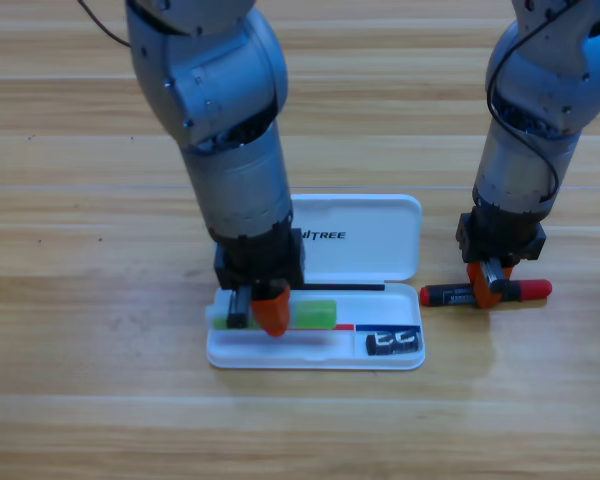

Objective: Clean up eraser and pencils

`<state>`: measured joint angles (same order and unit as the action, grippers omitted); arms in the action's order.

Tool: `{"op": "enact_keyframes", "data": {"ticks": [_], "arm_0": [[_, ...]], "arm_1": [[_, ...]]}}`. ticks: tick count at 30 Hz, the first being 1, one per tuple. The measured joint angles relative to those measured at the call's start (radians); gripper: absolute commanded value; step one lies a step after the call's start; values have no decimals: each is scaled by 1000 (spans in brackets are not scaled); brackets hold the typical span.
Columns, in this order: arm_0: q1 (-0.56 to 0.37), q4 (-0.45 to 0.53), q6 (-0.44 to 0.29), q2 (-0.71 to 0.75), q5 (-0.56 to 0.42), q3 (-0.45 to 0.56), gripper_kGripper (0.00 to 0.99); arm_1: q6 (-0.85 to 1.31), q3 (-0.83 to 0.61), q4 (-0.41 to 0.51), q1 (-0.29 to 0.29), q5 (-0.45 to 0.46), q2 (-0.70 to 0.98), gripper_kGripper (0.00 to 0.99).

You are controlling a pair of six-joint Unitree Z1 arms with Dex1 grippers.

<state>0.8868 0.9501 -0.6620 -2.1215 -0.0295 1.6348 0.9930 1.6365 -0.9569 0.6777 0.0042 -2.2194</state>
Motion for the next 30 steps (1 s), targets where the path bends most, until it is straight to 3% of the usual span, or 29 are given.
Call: {"op": "enact_keyframes", "data": {"ticks": [30], "arm_0": [[2, 0, 0, -72, -12, 16, 0]], "arm_1": [[-150, -51, -124, 12, -1, 234, 0]]}}
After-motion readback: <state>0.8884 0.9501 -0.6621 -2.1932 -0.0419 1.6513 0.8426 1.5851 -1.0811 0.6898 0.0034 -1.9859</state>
